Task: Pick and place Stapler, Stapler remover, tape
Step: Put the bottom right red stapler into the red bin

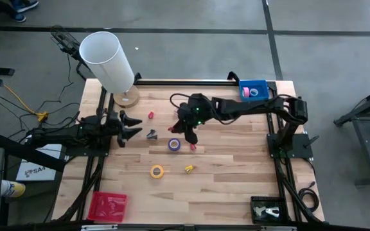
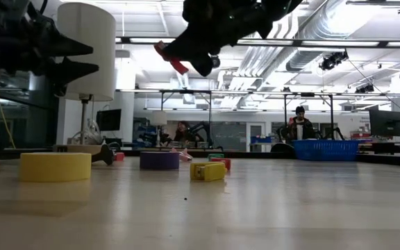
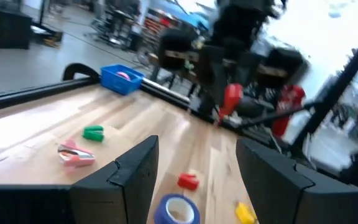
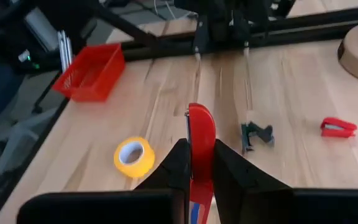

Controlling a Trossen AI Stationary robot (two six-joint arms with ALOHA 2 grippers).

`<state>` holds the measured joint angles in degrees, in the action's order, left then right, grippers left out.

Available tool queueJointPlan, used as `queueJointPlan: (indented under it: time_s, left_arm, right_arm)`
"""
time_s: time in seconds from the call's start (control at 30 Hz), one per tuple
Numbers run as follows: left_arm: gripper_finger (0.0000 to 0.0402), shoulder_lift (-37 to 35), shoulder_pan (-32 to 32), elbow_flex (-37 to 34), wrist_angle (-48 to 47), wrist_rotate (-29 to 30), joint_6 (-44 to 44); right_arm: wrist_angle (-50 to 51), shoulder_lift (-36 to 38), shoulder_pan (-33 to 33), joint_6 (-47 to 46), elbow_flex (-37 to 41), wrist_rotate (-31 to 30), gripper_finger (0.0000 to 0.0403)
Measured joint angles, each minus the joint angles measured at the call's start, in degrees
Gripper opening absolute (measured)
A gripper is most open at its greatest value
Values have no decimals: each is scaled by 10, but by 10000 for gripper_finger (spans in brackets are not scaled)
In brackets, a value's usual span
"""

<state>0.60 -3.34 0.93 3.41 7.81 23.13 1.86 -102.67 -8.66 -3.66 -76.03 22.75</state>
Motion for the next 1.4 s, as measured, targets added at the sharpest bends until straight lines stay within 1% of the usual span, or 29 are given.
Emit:
queueJointPlan:
  time_s: [0.13,0.2,0.27,0.43,0.67,0.8,0.9,1.13,1.3,1.4]
  left_arm:
    - [213,0,0,0,16,32,16]
    - [213,0,0,0,16,37,16]
    - [213,0,0,0,17,36,23]
    - [213,0,0,0,27,33,84]
    - [213,0,0,0,25,43,88]
    - [213,0,0,0,30,17,101]
    - [213,0,0,0,30,-5,99]
    - [213,0,0,0,45,-7,99]
    - [213,3,0,12,53,-8,53]
    - [213,10,0,25,74,-8,24]
  right_arm:
    - [-33,0,5,-19,0,-13,31]
    - [-50,0,5,-31,0,-21,31]
    - [-62,0,5,-43,0,-27,31]
    - [-108,0,5,-83,0,-28,31]
    - [-161,0,5,-125,0,-37,31]
    - [-170,0,8,-130,0,-49,31]
    - [-169,0,11,-130,0,-49,31]
    - [-185,0,18,-138,0,-69,31]
    - [-221,0,20,-144,0,-90,31]
    - [-232,0,20,-145,0,-96,31]
